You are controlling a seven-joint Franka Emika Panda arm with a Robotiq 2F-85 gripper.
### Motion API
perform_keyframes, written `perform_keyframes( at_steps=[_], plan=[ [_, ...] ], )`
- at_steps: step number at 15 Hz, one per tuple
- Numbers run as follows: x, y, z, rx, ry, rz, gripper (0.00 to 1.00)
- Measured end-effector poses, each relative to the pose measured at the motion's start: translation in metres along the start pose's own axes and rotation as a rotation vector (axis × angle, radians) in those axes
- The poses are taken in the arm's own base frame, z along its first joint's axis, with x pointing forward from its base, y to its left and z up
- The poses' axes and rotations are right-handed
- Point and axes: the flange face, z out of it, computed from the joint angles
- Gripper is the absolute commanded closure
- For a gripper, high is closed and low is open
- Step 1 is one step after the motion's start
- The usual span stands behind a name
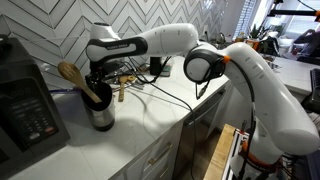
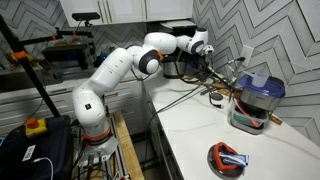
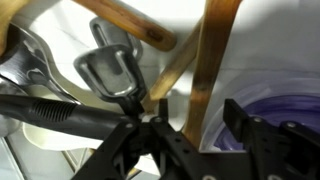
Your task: Put the wooden cooking stick in the tool bucket
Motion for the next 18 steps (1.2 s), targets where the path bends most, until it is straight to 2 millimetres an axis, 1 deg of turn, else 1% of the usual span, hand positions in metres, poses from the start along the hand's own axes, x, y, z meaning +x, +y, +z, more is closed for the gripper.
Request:
perform_keyframes(
  at_steps=[1, 4, 5, 7, 8, 9, 10, 11, 12, 13, 18],
  plan=[
    [0.001, -0.004, 0.001, 0.002, 0.007, -0.004, 0.01],
    [0.0, -0.011, 0.01, 0.008, 0.003, -0.012, 0.0],
    [0.0, -0.012, 0.013, 0.01, 0.002, -0.014, 0.01],
    [-0.001, -0.014, 0.023, 0.016, 0.01, -0.018, 0.09],
    [-0.001, -0.015, 0.028, 0.02, 0.016, -0.023, 0.11],
    [-0.001, -0.016, 0.032, 0.022, 0.02, -0.028, 0.19],
    [-0.001, -0.016, 0.035, 0.023, 0.027, -0.03, 0.18],
    [-0.001, -0.017, 0.037, 0.024, 0.029, -0.032, 0.29],
    [-0.001, -0.017, 0.039, 0.025, 0.03, -0.035, 0.42],
    [-0.002, -0.017, 0.041, 0.026, 0.028, -0.037, 0.43],
    [-0.003, -0.016, 0.048, 0.027, 0.026, -0.047, 0.82]
  ],
)
